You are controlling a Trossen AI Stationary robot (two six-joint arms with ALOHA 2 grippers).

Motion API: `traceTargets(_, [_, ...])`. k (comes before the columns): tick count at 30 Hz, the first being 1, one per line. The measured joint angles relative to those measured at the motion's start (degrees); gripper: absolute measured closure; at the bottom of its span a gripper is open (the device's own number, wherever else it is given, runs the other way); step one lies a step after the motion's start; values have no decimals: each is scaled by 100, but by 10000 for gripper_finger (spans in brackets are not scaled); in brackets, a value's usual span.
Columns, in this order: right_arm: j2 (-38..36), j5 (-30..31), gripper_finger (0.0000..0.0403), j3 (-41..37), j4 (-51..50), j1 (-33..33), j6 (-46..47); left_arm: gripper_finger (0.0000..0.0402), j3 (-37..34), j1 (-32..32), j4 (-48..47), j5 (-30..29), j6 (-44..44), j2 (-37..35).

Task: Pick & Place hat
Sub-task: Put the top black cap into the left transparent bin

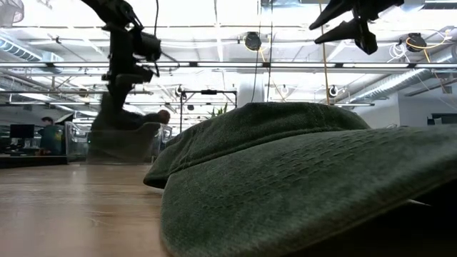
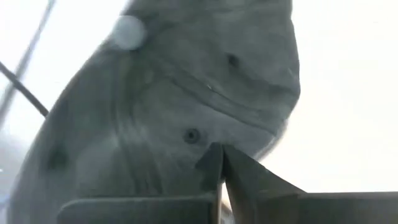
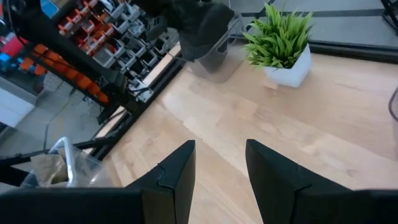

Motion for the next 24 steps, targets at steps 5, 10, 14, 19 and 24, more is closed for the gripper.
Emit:
traceTargets(5, [0, 226, 273, 0, 251, 0, 5, 378, 51, 38, 331, -100, 201, -114])
traceTargets(10, [60, 473, 273, 2, 604, 7, 3, 393, 35, 85, 268, 502, 87, -37])
traceTargets(14, [204, 506, 273, 0, 889, 63, 140, 398, -191, 80, 205, 631, 176, -48])
traceTargets(19, [532, 498, 273, 0, 1206, 155, 257, 375, -701, 305, 399, 309, 346, -42])
traceTargets(24, [915, 495, 273, 0, 1606, 175, 298, 348, -813, 465, 384, 344, 205, -42])
